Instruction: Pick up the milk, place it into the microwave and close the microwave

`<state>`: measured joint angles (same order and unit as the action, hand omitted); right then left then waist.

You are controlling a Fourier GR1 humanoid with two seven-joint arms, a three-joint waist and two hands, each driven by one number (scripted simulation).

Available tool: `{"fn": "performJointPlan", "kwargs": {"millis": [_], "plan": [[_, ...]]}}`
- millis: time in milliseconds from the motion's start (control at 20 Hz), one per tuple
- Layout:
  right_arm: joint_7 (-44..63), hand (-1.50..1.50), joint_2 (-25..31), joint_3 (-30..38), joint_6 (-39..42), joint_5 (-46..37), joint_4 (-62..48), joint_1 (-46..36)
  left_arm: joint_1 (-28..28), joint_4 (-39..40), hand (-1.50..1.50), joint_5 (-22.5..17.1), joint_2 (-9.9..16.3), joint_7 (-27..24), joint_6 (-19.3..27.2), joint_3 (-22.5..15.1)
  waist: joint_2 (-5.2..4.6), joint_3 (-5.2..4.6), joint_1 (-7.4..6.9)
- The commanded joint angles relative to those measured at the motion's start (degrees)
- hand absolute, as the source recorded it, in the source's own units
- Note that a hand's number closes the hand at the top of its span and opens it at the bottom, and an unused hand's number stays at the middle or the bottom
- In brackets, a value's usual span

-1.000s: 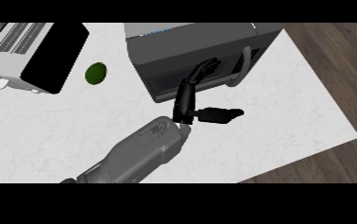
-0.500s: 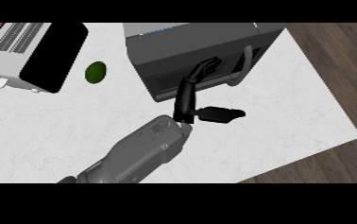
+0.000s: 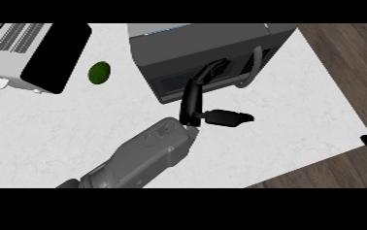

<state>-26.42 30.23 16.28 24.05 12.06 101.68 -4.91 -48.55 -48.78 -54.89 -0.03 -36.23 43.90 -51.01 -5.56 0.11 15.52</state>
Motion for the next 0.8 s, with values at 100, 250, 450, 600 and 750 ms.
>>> {"fn": "performJointPlan", "kwargs": {"millis": [100, 250, 450, 600, 750], "plan": [[2.4, -1.5, -2.2, -1.7, 3.5, 7.2, -4.4, -0.6, -3.0, 4.1, -1.5, -2.8, 0.0, -0.6, 1.0, 3.3, -0.74, -0.11, 0.39], [3.0, -1.5, -2.1, -1.6, 4.7, 9.6, -5.6, -1.6, -3.7, 4.3, -1.5, -3.7, 0.0, -1.1, 1.0, 3.5, -0.35, -0.12, 0.82], [3.8, -1.5, -1.3, -1.0, 5.8, 12.0, -7.5, -3.3, -3.6, 5.3, -1.5, -4.2, 0.0, -2.2, 0.6, 3.1, -0.54, -0.15, 0.71], [4.7, -1.5, 0.2, -0.2, 7.1, 13.3, -9.4, -4.0, -3.6, 5.4, -1.5, -4.8, 0.0, -3.3, 0.6, 3.2, -0.62, -0.14, 0.88], [5.0, -1.5, 1.3, 0.5, 8.3, 14.9, -11.4, -5.3, -3.9, 5.6, -1.5, -5.4, 0.0, -3.7, -0.1, 2.8, -0.71, -0.09, 0.72]]}}
